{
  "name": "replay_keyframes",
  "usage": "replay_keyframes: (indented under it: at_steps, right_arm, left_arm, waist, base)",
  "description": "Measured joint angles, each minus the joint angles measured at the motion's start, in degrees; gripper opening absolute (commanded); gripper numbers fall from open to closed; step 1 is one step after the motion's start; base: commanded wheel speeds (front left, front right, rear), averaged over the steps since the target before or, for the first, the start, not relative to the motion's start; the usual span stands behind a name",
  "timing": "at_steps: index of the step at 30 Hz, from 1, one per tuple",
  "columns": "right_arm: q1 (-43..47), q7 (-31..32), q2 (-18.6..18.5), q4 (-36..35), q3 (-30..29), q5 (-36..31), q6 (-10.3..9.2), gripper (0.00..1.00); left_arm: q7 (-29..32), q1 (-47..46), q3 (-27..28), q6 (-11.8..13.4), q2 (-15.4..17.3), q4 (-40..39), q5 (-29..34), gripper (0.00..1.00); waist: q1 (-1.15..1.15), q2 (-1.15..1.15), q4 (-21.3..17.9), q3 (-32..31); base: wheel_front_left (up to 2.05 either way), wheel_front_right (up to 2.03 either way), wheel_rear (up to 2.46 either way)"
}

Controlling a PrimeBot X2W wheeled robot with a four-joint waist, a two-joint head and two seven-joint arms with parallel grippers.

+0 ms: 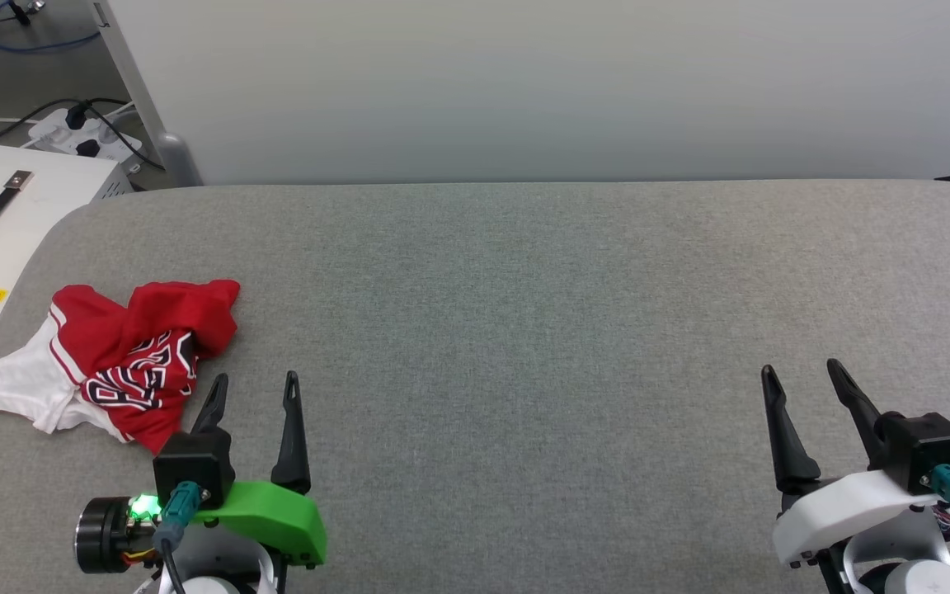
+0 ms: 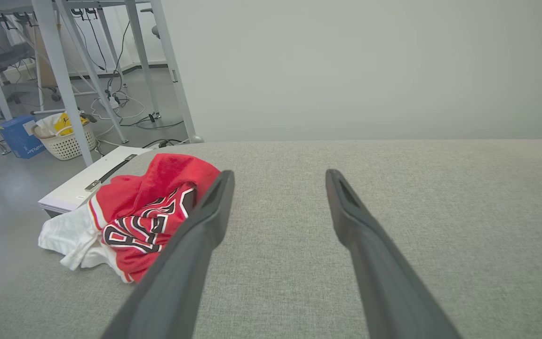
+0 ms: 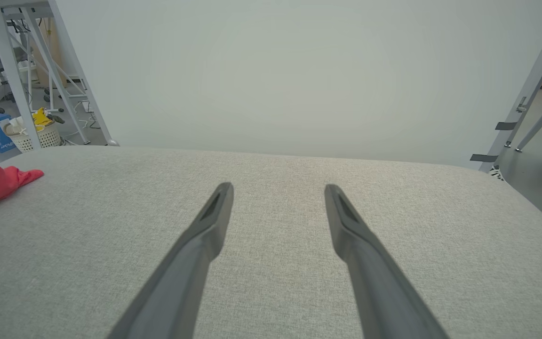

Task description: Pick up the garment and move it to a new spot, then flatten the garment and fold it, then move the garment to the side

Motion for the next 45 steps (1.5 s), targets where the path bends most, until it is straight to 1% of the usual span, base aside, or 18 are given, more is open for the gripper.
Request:
replay_keyframes:
  at_steps: [45]
  right_arm:
    - [2.5,-5.3,0.0,-1.9,1.0,2.8,0.00,1.00]
  left_arm:
    - [-5.5,0.0,-1.3,1.9,0.0,1.2,-1.8,1.00]
  waist:
    - [0.00,0.00,0.2,0.2]
  base:
    - [0.00,0.00,0.00]
